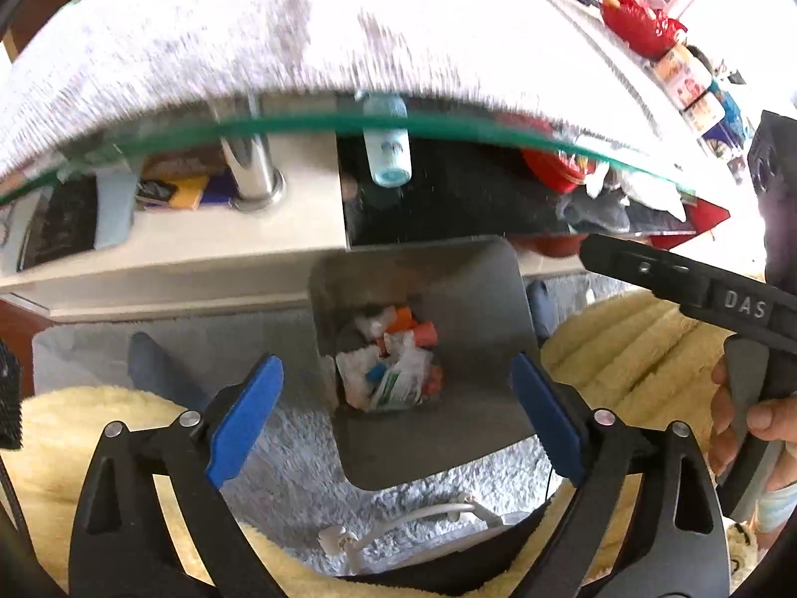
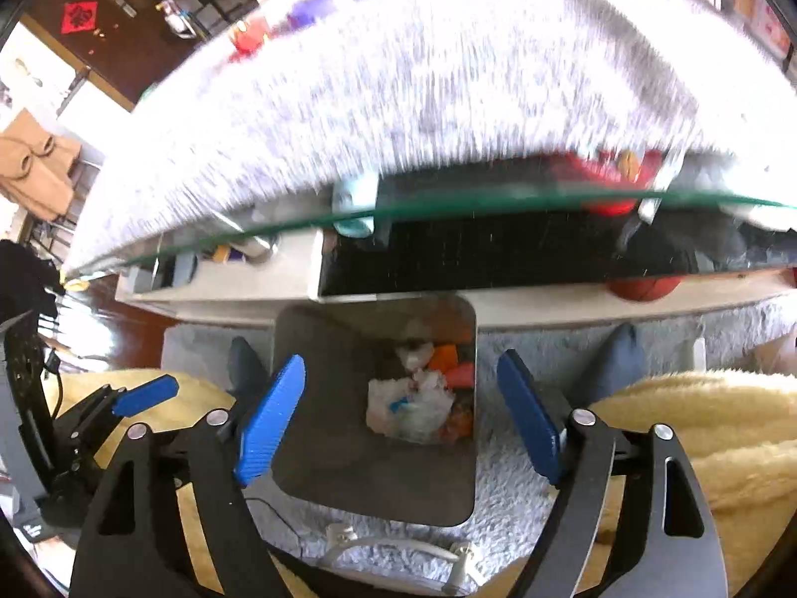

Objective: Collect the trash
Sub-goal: 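Lower both tools to the bin and release the bottle and white packet, then grasp the red ornament with the left tool while the right tool grasps the clear plastic piece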

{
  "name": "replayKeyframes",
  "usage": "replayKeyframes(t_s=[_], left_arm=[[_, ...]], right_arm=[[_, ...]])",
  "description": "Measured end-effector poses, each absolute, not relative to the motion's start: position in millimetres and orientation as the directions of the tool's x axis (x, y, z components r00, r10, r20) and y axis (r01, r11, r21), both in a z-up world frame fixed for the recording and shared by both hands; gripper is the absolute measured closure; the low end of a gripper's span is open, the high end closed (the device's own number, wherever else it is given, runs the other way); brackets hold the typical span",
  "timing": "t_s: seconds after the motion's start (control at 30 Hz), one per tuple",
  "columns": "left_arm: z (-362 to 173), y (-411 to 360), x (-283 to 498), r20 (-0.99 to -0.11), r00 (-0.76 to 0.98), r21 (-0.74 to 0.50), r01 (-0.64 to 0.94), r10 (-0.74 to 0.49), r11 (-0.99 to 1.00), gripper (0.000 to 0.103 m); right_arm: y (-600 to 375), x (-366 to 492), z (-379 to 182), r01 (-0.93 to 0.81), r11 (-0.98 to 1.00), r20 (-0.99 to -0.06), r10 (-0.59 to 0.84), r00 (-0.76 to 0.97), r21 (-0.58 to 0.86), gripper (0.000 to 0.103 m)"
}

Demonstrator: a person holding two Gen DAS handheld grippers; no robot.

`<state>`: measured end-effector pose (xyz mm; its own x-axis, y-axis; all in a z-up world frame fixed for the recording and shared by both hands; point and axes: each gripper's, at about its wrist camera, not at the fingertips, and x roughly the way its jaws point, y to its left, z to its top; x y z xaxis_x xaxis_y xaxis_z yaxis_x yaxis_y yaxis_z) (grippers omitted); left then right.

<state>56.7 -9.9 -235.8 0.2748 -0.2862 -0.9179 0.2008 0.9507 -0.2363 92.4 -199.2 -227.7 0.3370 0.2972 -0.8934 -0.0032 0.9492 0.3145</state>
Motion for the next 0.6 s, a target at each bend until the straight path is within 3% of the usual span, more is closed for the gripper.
replayKeyframes(t_s=[0.6], left_arm=[[-176, 0, 126, -0.871, 0.414, -0.190, 0.212, -0.264, 0.959, 0.014]], right_arm=[[-223, 168, -159, -0.013, 0.953, -0.828, 0.270, 0.492, 0.303, 0.017]])
